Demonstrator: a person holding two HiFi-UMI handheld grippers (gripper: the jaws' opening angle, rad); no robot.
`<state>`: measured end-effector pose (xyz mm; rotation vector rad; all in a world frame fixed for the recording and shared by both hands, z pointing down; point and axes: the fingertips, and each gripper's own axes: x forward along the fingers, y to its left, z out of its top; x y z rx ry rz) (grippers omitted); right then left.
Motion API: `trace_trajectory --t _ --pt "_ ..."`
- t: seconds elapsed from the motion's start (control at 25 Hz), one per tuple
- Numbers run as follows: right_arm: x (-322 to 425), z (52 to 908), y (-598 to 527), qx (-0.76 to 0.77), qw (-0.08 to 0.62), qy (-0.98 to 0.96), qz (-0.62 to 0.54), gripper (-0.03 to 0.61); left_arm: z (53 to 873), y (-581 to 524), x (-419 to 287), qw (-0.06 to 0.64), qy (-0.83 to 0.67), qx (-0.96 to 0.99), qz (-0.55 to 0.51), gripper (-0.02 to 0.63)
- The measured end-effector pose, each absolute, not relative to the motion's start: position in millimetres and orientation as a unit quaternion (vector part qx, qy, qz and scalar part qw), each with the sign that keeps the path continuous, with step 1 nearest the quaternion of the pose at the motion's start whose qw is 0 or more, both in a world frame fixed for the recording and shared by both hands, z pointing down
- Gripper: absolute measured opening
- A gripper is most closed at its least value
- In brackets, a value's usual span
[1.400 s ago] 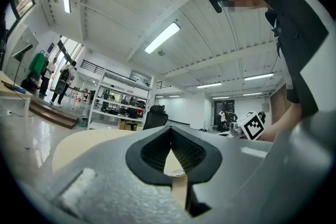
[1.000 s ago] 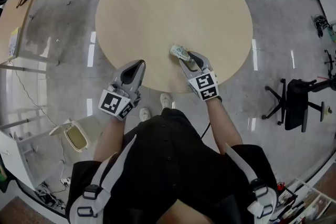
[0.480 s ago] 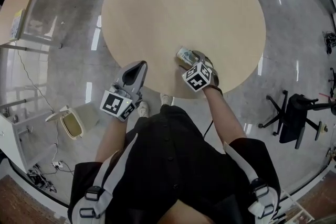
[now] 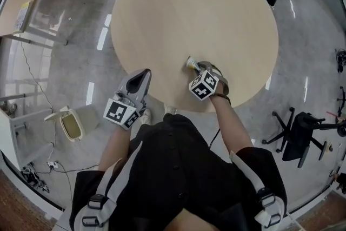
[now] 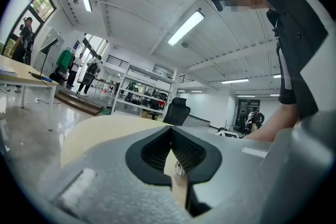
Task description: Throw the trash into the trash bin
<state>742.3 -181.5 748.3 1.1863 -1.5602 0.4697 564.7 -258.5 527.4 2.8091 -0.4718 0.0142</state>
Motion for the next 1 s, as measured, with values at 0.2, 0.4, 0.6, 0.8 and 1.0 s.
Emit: trace_trajectory --t 0.2,0.4,0.6,0.8,1.0 --pt "746 716 -191 0.544 0.476 -0.664 0.190 0.077 521 -264 564 0.136 -0.165 0.977 0.000 0.002" --pt "741 672 -203 0.590 0.378 -0.689 0.183 0.075 512 -268 557 0.125 -0.181 0.975 -0.011 0.002" --pt "717 616 -232 0.624 0.260 -0.722 0.146 0.075 502 -278 524 0.112 -0.214 0.970 -0.031 0.000" --pt "685 563 -264 0.620 0.166 -0.759 0.104 0.075 482 -291 473 0.099 -0.285 0.952 -0.047 0.002" --pt "644 535 -289 0.583 0.121 -0.799 0.082 0.075 473 -294 412 0.097 -0.371 0.922 -0.051 0.000"
